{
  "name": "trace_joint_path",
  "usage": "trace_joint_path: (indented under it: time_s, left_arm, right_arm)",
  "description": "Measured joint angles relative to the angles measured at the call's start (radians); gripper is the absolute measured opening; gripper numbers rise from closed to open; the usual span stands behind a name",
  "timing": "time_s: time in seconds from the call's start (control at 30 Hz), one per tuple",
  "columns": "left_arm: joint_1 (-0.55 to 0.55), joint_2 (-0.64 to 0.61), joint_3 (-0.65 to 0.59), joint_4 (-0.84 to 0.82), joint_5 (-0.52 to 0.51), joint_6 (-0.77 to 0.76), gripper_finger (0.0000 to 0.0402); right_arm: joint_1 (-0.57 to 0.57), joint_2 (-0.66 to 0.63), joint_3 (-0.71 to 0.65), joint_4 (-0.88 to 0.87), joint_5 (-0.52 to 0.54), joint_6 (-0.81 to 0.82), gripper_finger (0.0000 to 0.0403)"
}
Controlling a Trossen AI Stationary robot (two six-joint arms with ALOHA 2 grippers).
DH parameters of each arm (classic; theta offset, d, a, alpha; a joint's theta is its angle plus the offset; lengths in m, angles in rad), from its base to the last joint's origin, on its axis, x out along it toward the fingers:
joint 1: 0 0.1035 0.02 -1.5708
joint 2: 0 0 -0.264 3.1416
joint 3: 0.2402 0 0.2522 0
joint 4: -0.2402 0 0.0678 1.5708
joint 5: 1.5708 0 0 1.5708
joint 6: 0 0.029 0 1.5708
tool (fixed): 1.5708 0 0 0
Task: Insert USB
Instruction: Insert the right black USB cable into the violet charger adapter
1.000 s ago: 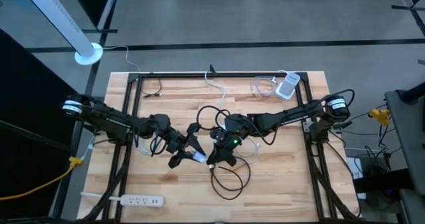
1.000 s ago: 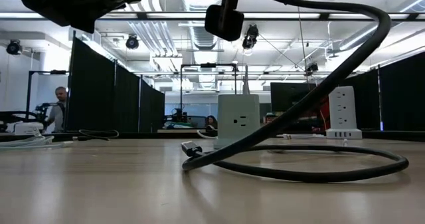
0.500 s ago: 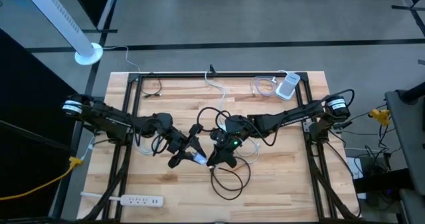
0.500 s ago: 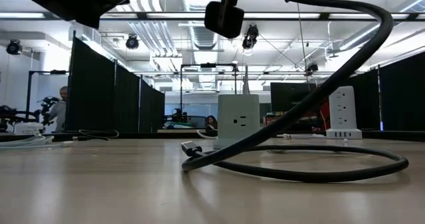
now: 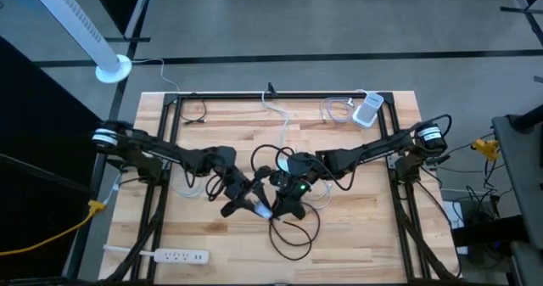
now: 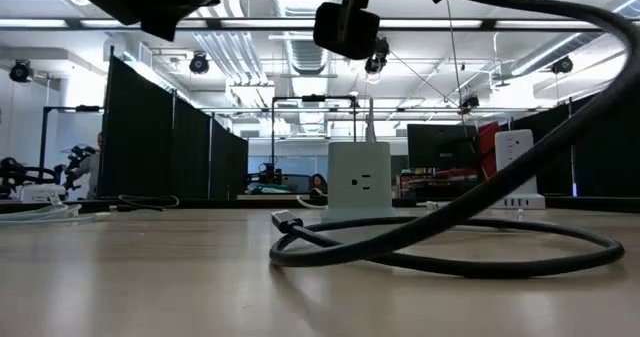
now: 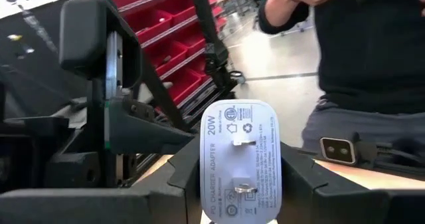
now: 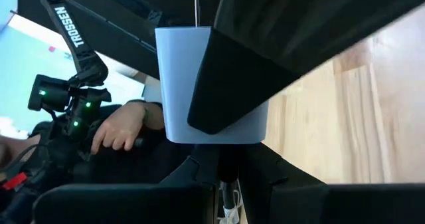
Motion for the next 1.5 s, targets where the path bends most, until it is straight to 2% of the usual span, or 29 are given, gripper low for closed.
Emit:
trace_joint_path:
  time_s: [0.43, 0.63, 0.7, 0.93, 1.1, 1.3, 1.5]
  left_arm:
    - [-0.002, -0.03, -0.014, -0.026, -0.056, -0.024, 0.0117]
    - [-0.004, -0.063, -0.044, -0.044, -0.133, -0.025, 0.0117]
    - [-0.003, -0.073, -0.055, -0.044, -0.141, -0.027, 0.0117]
    - [-0.005, -0.085, -0.064, -0.047, -0.15, -0.069, 0.0117]
    - [-0.005, -0.092, -0.067, -0.081, -0.151, -0.073, 0.0117]
    - [-0.005, -0.109, -0.067, -0.086, -0.147, -0.073, 0.0117]
    - [-0.005, -0.118, -0.067, -0.085, -0.14, -0.08, 0.0117]
  right_arm:
    - [0.007, 0.0, 0.0, -0.013, 0.031, -0.048, 0.0022]
    - [0.007, -0.001, 0.001, -0.035, 0.049, -0.083, 0.0022]
    - [0.006, -0.001, 0.001, -0.032, 0.064, -0.087, 0.0034]
    - [0.002, -0.003, 0.001, -0.036, 0.061, -0.114, 0.0116]
    - [0.009, -0.009, 0.0, -0.093, 0.052, -0.128, 0.0151]
    - [0.023, -0.01, -0.015, -0.113, 0.043, -0.147, 0.0168]
    - [0.024, -0.01, -0.017, -0.111, 0.041, -0.162, 0.0156]
